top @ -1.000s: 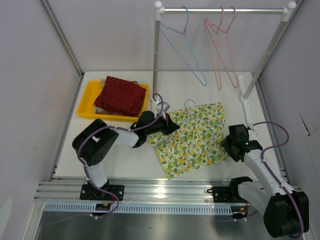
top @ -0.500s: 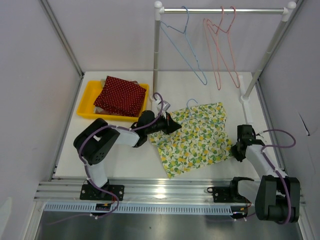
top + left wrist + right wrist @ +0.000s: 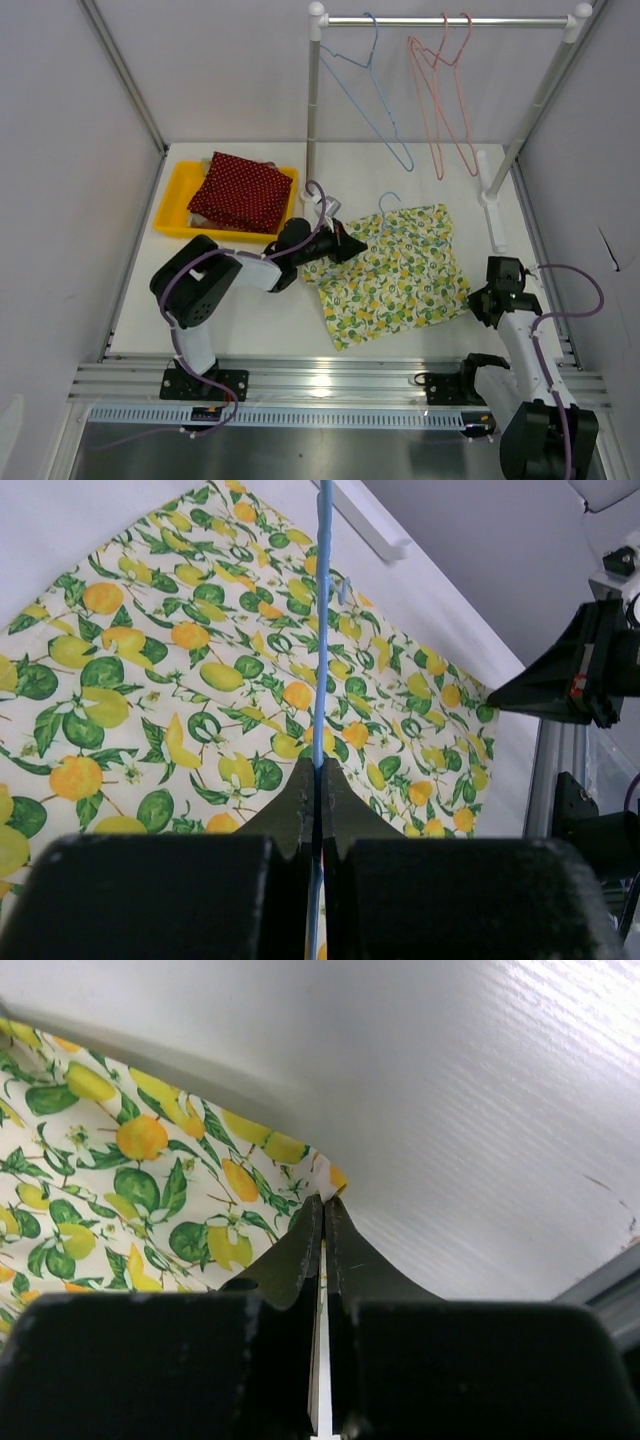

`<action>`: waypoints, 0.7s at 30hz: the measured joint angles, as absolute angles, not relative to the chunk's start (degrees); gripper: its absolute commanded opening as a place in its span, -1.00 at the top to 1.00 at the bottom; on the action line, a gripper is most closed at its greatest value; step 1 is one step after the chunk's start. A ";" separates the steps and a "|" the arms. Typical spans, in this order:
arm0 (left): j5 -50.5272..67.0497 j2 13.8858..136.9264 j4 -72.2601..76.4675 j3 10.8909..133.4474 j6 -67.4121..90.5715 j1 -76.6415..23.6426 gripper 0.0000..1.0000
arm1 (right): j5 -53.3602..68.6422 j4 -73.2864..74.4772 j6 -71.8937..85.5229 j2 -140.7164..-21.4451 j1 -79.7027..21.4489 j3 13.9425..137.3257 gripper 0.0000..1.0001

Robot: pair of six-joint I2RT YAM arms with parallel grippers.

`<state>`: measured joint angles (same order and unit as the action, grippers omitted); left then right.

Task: Place the skirt on the hanger

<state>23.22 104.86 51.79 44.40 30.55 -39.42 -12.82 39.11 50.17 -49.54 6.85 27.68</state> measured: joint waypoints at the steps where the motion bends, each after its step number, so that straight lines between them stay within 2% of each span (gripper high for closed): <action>1: 23.00 104.92 51.81 44.75 30.74 -39.48 1.00 | -12.56 39.75 50.17 -48.77 6.85 27.68 1.00; 13: 22.70 106.32 52.23 49.34 33.04 -40.88 1.00 | -11.00 45.98 50.33 -43.57 7.16 28.58 1.00; 19: 22.68 101.67 51.53 48.51 32.88 -40.91 1.00 | -8.08 45.63 48.73 -45.01 12.32 28.97 1.00; 21: 22.72 98.72 51.27 48.27 32.71 -40.91 1.00 | -6.94 45.21 47.88 -44.99 13.23 28.97 0.90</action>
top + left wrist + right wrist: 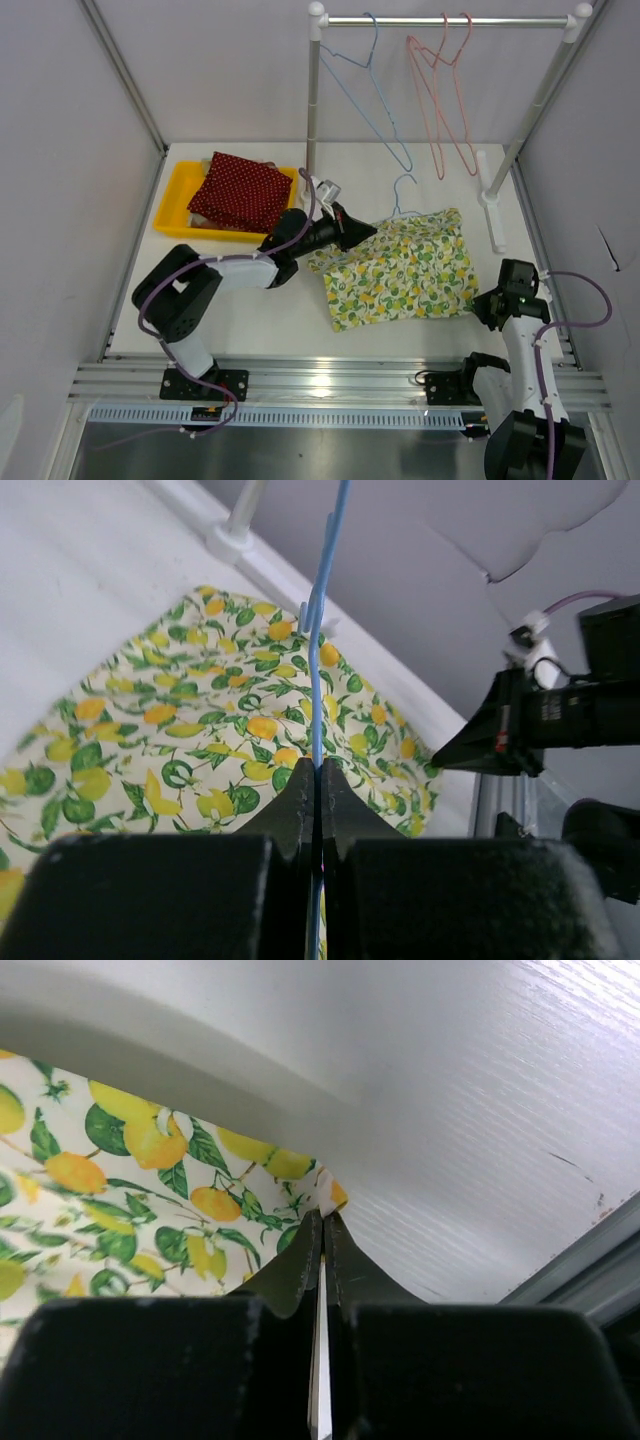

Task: Place the skirt on the hanger

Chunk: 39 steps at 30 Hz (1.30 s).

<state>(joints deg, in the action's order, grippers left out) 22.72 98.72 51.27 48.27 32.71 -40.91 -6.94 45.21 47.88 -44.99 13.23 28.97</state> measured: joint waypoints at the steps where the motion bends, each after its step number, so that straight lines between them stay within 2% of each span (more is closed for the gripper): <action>1: 22.72 97.34 51.29 48.23 32.60 -40.91 1.00 | -6.28 44.95 47.57 -45.01 13.41 28.97 0.83; 4: 22.70 92.71 51.03 47.20 32.32 -40.91 1.00 | -4.38 44.21 46.44 -45.01 13.54 29.06 0.45; 6: 22.70 89.45 50.24 46.17 31.62 -40.91 1.00 | -3.51 43.88 45.65 -45.01 13.63 29.28 0.29; 7: 22.68 87.83 49.56 45.74 31.22 -40.91 1.00 | -3.01 43.77 45.30 -45.01 13.63 29.56 0.11; 10: 22.65 83.15 47.79 44.14 29.93 -40.91 1.00 | -1.96 43.64 44.23 -45.06 13.63 31.51 -0.17; 13: 22.68 77.80 45.25 41.67 28.69 -40.93 1.00 | -1.43 43.31 43.27 -45.06 13.63 34.46 -0.31; 32: 17.72 45.17 13.28 38.15 20.86 -44.42 1.00 | 7.64 40.99 37.63 -41.43 11.90 46.06 -0.34; 36: 11.77 40.53 4.58 40.40 20.84 -45.74 1.00 | 9.04 40.77 35.62 -39.99 5.13 49.93 -0.35; 39: 5.91 39.94 -2.37 45.80 20.47 -47.20 1.00 | 6.70 40.82 33.91 -40.38 -4.05 53.30 -0.35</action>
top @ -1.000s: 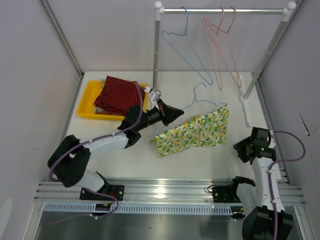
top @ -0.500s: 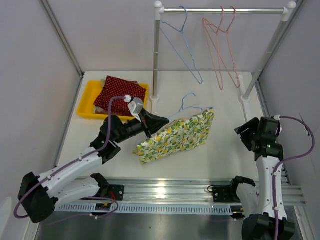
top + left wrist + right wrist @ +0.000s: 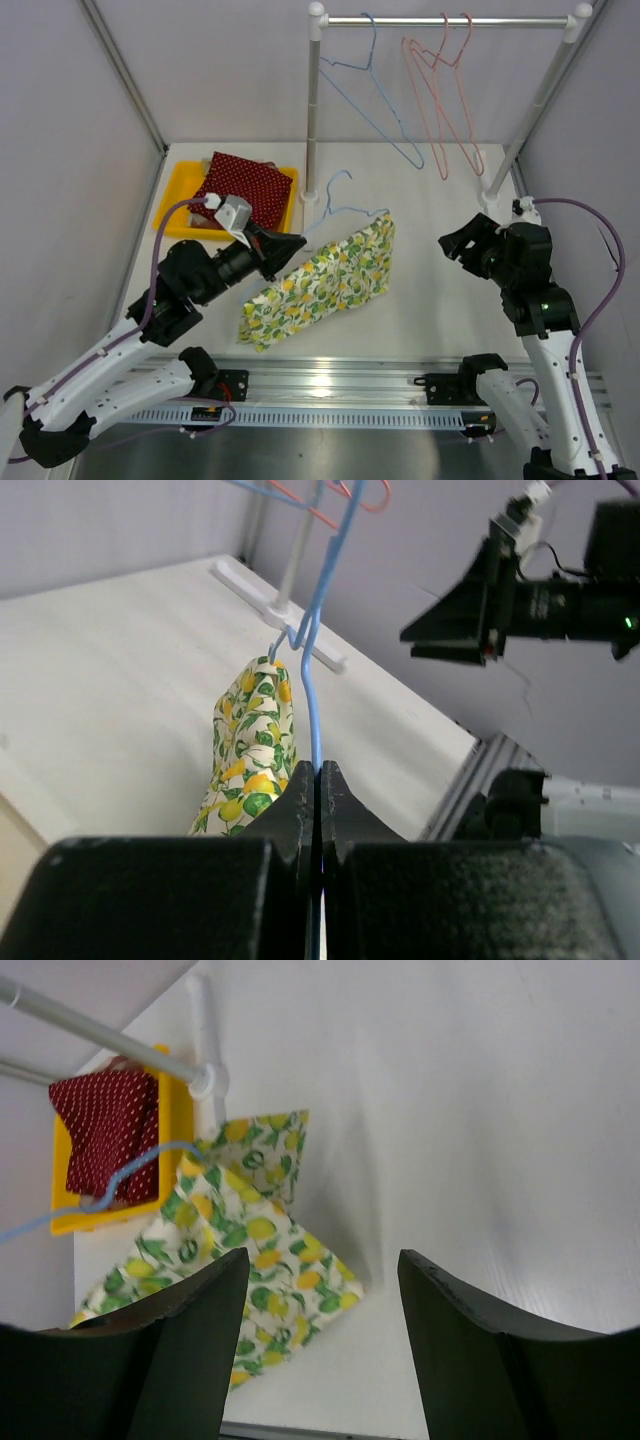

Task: Place the skirt on the hanger

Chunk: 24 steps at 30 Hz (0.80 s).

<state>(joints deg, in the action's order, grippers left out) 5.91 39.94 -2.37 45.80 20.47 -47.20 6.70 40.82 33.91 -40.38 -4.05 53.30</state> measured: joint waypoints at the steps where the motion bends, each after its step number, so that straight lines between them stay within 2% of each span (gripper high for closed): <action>1: 3.81 40.01 -4.23 47.66 20.43 -47.62 1.00 | 5.65 40.82 33.65 -40.51 -6.22 53.87 -0.36; 8: -11.60 42.39 -11.40 58.67 19.40 -50.63 1.00 | -1.37 41.95 32.18 -43.16 -16.67 55.72 -0.36; 16: -24.05 54.89 -11.81 70.24 15.29 -51.37 1.00 | -2.76 43.07 30.79 -44.97 -17.98 60.34 -0.37; 24: -31.75 70.28 -10.68 83.46 10.57 -51.51 1.00 | -2.72 45.04 28.73 -46.28 -18.15 64.90 -0.40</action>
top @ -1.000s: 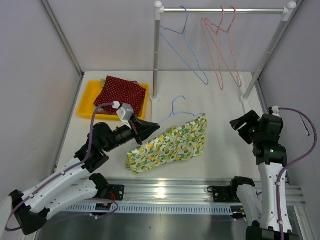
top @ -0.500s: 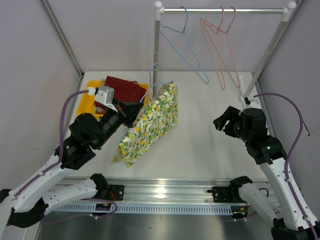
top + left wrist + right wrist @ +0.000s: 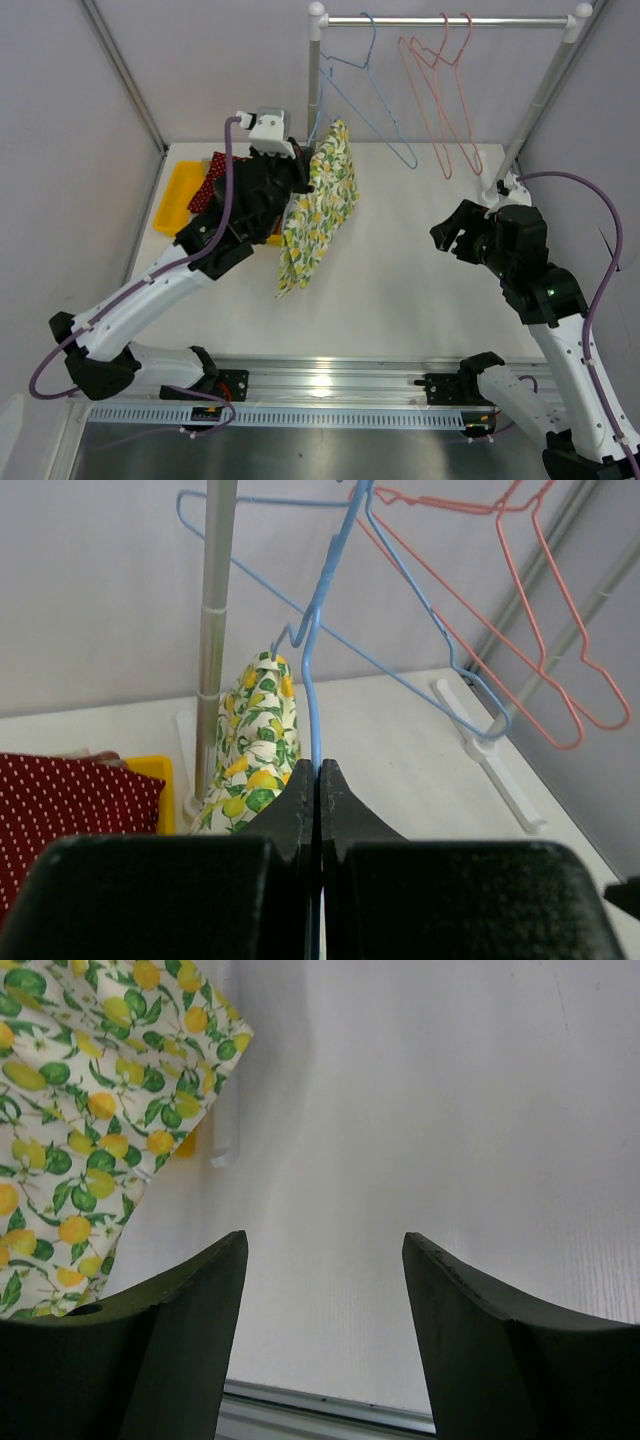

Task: Place the skirt on the hanger

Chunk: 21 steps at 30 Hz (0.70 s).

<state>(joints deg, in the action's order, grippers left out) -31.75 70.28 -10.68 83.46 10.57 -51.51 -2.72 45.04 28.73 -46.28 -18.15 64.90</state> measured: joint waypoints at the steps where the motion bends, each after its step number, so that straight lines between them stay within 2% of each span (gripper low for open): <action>1: -32.27 71.42 -10.09 84.40 10.09 -51.51 1.00 | -2.70 45.34 28.51 -46.35 -18.17 65.32 -0.40; 10: -37.52 85.36 -6.90 99.70 4.86 -51.51 1.00 | -1.87 46.48 27.51 -46.98 -18.17 67.26 -0.40; 21: -39.90 95.70 -7.40 115.11 2.37 -50.15 1.00 | -1.39 48.12 26.15 -47.09 -18.22 69.76 -0.41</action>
